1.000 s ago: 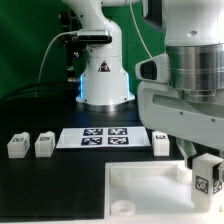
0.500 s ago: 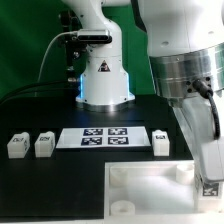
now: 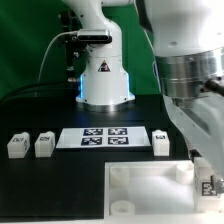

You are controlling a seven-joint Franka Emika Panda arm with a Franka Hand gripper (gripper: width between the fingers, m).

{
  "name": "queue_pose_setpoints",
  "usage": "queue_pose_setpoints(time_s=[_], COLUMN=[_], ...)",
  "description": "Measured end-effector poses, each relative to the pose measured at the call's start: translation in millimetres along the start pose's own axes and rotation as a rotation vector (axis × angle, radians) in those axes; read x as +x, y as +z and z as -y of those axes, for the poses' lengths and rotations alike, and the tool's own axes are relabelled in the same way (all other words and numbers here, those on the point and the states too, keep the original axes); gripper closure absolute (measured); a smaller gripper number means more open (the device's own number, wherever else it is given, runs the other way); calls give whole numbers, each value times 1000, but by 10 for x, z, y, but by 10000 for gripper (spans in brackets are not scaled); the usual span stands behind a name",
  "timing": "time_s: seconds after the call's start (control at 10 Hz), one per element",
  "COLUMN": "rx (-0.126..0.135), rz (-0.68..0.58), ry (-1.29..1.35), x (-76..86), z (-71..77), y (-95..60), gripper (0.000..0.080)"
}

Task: Assemble one leg

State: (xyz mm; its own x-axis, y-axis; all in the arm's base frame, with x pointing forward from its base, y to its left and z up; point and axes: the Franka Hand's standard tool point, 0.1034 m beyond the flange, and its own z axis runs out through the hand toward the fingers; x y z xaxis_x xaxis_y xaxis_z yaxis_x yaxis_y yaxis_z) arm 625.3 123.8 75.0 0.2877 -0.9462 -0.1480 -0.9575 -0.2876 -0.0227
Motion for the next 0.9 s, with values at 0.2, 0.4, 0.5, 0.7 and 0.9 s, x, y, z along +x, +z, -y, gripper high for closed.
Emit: queue_pose_setpoints(time_s=[0.2, 0.4, 0.5, 0.7, 0.9], rx=[12, 10, 6, 5, -9], rz=[-9, -12, -26, -110, -125], ry=[-269, -478, -615, -979, -1158], x=[9, 19, 28, 50, 39], z=[27, 25, 29, 80, 97], y=[-16, -15, -13, 7, 1], gripper=[151, 151, 151, 151, 151])
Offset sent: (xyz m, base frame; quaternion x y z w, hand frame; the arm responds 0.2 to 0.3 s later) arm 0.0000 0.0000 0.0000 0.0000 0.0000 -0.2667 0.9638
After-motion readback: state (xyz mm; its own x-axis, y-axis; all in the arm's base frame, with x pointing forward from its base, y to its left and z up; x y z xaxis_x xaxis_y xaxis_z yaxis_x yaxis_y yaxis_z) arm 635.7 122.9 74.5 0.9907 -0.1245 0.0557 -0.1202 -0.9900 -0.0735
